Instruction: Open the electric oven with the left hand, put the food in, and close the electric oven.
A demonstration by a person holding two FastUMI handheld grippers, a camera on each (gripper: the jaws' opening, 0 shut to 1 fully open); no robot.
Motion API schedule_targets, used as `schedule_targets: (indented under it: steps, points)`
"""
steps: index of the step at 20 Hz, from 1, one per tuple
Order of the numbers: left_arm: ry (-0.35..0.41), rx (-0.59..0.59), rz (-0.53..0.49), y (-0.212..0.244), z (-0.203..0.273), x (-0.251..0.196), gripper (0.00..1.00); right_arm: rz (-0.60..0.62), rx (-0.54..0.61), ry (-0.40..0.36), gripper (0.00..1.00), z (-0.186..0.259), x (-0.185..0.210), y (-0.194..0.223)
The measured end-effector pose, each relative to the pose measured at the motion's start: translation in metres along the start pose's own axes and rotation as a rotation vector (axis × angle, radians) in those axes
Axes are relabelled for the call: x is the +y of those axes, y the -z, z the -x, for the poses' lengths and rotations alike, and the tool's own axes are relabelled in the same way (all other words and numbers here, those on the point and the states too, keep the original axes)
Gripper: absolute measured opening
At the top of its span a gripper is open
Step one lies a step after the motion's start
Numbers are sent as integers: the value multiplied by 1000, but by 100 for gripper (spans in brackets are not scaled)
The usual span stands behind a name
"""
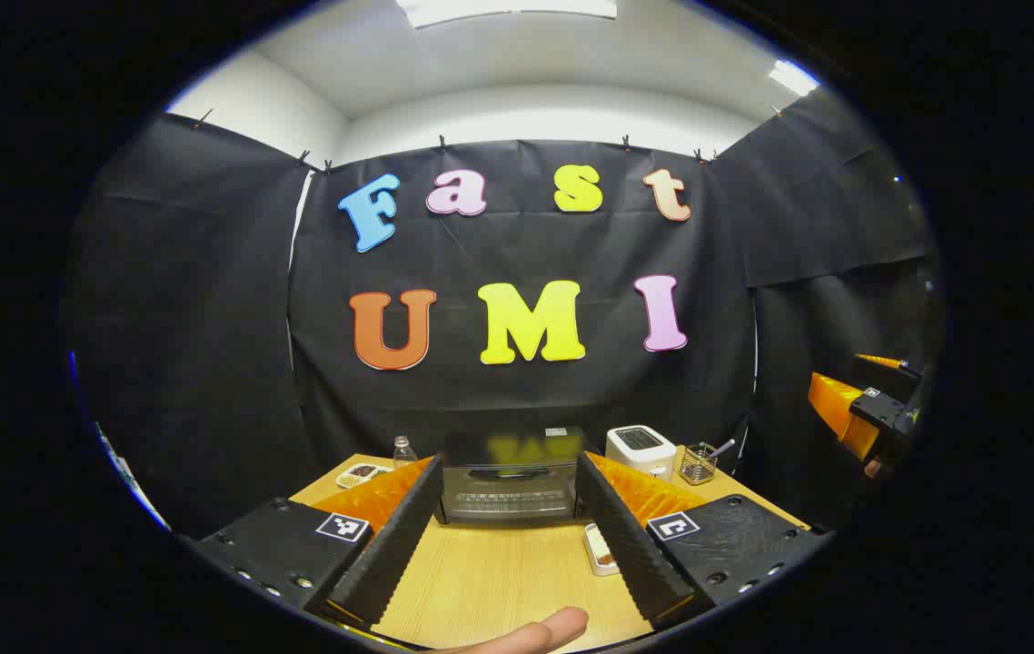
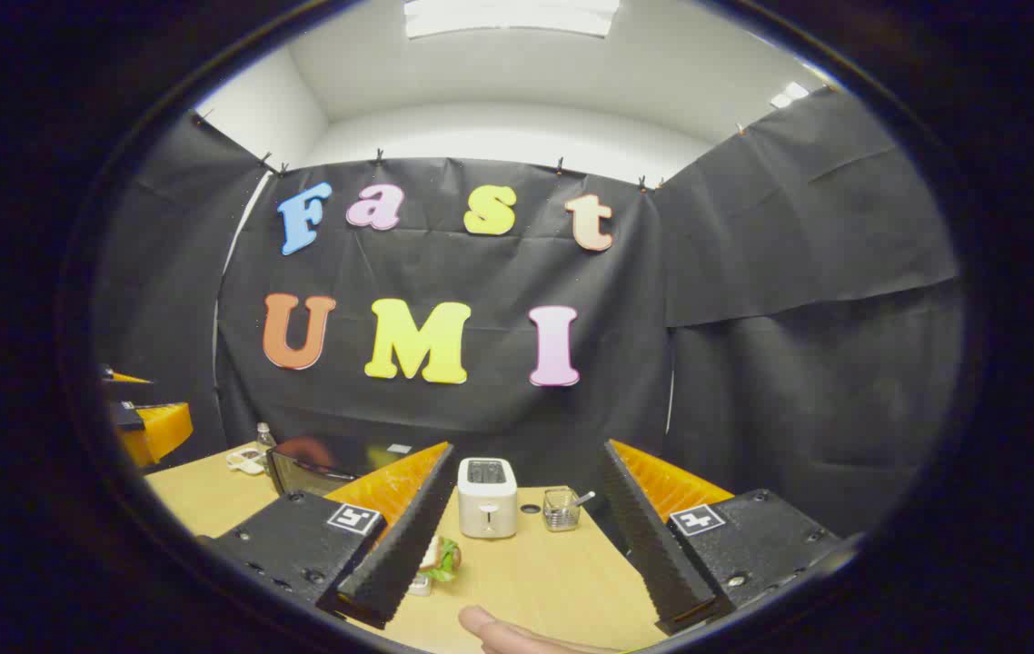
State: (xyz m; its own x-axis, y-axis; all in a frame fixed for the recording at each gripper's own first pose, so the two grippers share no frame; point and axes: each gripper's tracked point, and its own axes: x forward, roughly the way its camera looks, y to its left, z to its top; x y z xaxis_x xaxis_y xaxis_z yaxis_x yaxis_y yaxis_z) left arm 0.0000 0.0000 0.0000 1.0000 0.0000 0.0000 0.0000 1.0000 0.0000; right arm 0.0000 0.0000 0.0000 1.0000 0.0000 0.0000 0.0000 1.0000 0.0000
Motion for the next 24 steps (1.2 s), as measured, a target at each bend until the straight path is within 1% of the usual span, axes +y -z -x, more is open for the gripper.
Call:
schedule_targets:
  steps: [1, 2, 3, 4, 6, 7, 8, 9, 10, 11, 12, 14, 16, 17, 19, 20, 21, 22, 23, 24]
  points:
    - [1, -5, -1, -2, 1, 0, 95, 5, -9, -6, 95, 5, 1, -4]
    - [2, -11, 1, -4, 2, 1, 95, 7, -16, -8, 100, 9, 3, -10]
    - [2, -13, 5, -5, 2, 1, 95, 7, -21, -9, 95, 10, 2, -12]
    - [2, -13, 11, -6, 1, 1, 95, 5, -27, -10, 100, 13, 1, -15]
    - [11, -8, 15, -6, -1, 0, 95, 6, -34, -15, 100, 15, 3, -19]
    - [13, -6, 15, -5, -2, 1, 96, 11, -24, -18, 100, 16, 4, -18]
    - [11, -2, 16, -5, -3, 4, 95, 12, -12, -22, 95, 17, 5, -15]
    - [5, 0, 19, -4, -4, 7, 95, 7, 0, -21, 95, 17, 4, -13]
    - [5, 4, 20, -3, -6, 8, 95, -2, 12, -21, 100, 17, 3, -11]
    - [8, 10, 23, -2, -9, 7, 95, -10, 26, -25, 100, 16, 4, -9]
    - [12, 12, 24, -2, -12, 7, 96, -19, 43, -26, 95, 15, 4, -5]
    - [24, 13, 31, -2, -20, 7, 95, -42, 79, -40, 95, 11, 5, 2]
    - [33, 26, 41, 3, -34, 7, 95, -61, 92, -45, 95, 10, 3, 4]
    - [42, 38, 40, 6, -42, 6, 95, -62, 80, -38, 100, 8, -1, 1]
    - [67, 56, 37, 13, -62, 3, 96, -73, 61, -31, 100, 5, -6, 0]
    - [67, 65, 32, 18, -74, 5, 96, -78, 52, -36, 95, 5, -6, -1]
    - [48, 67, 33, 21, -86, 10, 95, -80, 41, -45, 100, 3, -5, -4]
    - [36, 67, 32, 25, -99, 14, 96, -80, 34, -48, 100, 1, -7, -4]
    - [32, 68, 30, 29, -114, 15, 95, -80, 31, -45, 95, -1, -10, -4]
    - [31, 69, 27, 34, -130, 15, 95, -81, 28, -45, 95, -2, -12, -2]
